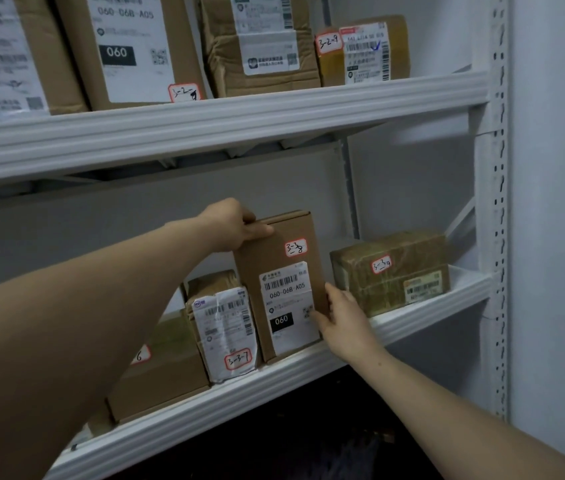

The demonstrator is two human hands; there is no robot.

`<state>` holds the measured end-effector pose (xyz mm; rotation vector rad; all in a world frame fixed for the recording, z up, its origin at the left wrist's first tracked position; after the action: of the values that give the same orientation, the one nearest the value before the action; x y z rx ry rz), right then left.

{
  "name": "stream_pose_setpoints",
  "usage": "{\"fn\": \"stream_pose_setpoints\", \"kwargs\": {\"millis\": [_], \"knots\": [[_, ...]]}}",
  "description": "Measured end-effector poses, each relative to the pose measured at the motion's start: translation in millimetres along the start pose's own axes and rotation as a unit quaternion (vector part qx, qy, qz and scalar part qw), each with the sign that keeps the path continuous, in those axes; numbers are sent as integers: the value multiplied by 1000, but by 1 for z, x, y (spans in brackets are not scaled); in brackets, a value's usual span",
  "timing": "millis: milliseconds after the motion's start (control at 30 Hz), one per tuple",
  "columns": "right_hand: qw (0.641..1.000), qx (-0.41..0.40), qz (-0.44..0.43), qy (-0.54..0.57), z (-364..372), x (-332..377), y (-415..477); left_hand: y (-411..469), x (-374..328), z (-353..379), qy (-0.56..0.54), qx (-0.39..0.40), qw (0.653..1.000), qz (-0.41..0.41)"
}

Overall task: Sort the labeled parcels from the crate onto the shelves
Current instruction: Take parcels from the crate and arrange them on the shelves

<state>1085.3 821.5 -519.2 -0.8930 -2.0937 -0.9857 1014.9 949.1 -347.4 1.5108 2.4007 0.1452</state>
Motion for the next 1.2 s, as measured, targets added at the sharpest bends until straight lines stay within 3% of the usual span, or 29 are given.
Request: {"fn": "stream_pose_setpoints", "kwargs": {"millis": [400,500,533,600,667,700,733,833,933,1033,1200], "knots": [[999,-7,47,16,7,-9,1,-2,-3,1,-21,1,999,-41],[998,-30,61,3,3,-11,-6,-7,-6,-5,-3,-120,992,-25],[997,-57,57,1,-1,-12,-9,-12,-12,-7,10,-189,982,12],[992,-120,39,0,-13,-15,-17,-26,-33,-6,24,-312,933,177],[984,-174,30,3,-27,-23,-23,-39,-62,12,51,-331,870,363],[980,-198,30,5,-33,-29,-24,-41,-76,28,63,-294,855,422],[976,-217,32,8,-39,-35,-26,-41,-89,45,81,-232,868,431],[965,-261,29,21,-55,-51,-28,-26,-114,92,95,-87,929,347],[962,-271,32,27,-80,-71,-19,-12,-125,114,114,-19,962,247],[966,-247,64,34,-106,-96,0,-5,-125,121,141,34,973,178],[971,-172,165,3,-127,-124,23,-9,-126,118,144,82,974,157]]}}
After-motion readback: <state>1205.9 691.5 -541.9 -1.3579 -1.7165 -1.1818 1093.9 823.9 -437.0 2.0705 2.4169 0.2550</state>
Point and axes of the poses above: each hand's wrist, its own y-axis towards the middle knuckle, its own z-axis out of the palm, x = y × z, the point moved 3 cm from there along y, towards the middle knuckle, and after that the axes turned 5 degrees about -z, right-handed, at the moved point
